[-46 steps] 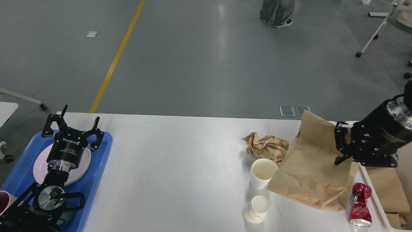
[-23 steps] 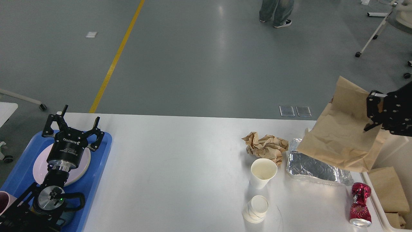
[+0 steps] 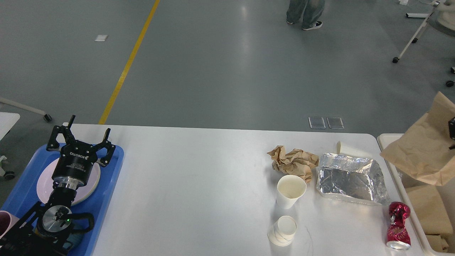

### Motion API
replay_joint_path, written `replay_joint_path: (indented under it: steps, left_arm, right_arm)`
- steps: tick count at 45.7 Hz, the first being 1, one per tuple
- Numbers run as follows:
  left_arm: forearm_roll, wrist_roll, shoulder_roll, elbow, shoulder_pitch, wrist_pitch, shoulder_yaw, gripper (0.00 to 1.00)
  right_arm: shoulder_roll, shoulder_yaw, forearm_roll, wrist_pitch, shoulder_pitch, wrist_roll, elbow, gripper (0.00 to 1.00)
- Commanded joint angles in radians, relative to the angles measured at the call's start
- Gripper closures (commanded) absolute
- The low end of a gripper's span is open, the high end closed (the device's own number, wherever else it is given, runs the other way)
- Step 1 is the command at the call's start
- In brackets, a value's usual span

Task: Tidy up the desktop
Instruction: 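Lift the paper bag and drop it into the white bin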

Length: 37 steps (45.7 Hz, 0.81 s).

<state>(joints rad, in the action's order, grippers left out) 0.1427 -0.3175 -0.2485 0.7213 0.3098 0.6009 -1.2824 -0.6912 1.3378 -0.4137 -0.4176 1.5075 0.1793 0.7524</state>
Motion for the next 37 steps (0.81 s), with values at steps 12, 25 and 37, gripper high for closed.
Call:
replay_joint_path:
  steps: [12, 25, 37]
  left_arm:
    - [0.000, -0.002, 0.000, 0.000, 0.000, 0.000, 0.000, 0.04]
    - [0.000, -0.002, 0.000, 0.000, 0.000, -0.001, 0.000, 0.04]
    - [0.000, -0.002, 0.000, 0.000, 0.000, 0.000, 0.000, 0.04]
  right_arm:
    - [0.147, -0.172, -0.002, 0.270, -0.641, -0.003, -0.593, 1.00]
    - [0.222, -0.196, 0.027, 0.405, -0.833, 0.002, -0.639, 1.00]
    - [0.279, -0.261, 0.024, 0.422, -0.906, 0.002, -0.637, 1.00]
